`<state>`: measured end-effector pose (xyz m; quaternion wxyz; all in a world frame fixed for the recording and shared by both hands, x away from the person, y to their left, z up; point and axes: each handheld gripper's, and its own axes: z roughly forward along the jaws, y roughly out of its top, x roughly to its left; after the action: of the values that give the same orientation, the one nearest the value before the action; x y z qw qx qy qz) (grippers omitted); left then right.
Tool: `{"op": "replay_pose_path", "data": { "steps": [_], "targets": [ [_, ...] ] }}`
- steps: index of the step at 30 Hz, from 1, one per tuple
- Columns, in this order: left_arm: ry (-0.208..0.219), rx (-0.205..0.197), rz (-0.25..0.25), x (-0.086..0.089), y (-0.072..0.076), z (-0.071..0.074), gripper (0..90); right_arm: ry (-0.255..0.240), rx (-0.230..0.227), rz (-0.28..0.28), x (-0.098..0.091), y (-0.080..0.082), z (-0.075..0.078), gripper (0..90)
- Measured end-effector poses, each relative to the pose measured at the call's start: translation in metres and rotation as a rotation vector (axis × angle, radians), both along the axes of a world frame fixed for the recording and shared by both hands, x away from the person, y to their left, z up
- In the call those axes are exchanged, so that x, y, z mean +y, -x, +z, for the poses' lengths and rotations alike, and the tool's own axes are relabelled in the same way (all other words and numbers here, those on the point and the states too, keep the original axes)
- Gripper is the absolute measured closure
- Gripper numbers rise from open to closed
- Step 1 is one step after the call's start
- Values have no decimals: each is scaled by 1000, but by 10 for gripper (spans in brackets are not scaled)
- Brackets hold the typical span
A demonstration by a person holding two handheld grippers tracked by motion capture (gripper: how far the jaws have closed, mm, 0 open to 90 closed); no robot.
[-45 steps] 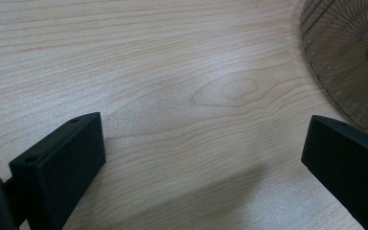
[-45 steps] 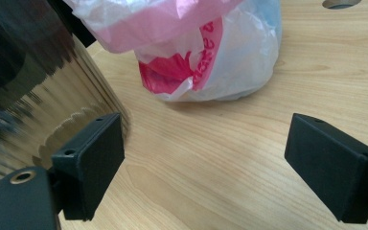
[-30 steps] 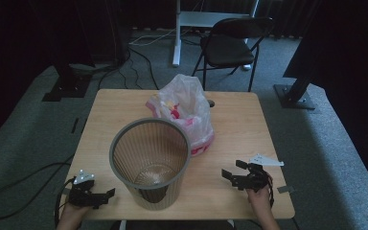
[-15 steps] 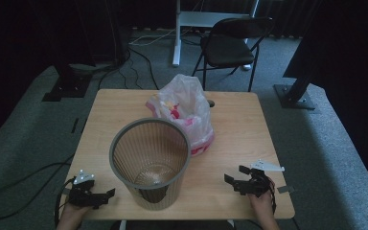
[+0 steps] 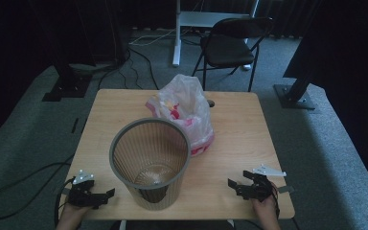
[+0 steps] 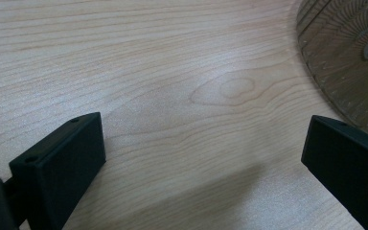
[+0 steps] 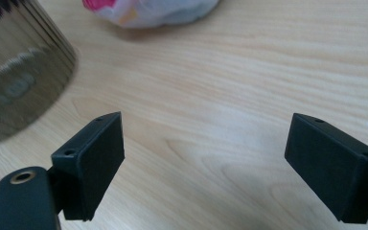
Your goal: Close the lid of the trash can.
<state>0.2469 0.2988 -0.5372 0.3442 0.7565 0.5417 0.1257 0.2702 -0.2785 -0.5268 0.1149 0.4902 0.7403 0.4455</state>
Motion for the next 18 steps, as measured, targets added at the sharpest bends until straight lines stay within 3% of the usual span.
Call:
{"op": "replay_pose_path", "data": {
  "steps": [8,18],
  "targets": [
    [0,1,1,0,0,0,12,33,8,-27,-13,10,-6,127],
    [-2,0,1,0,0,0,12,54,10,-20,-22,19,-10,127]
  ]
}}
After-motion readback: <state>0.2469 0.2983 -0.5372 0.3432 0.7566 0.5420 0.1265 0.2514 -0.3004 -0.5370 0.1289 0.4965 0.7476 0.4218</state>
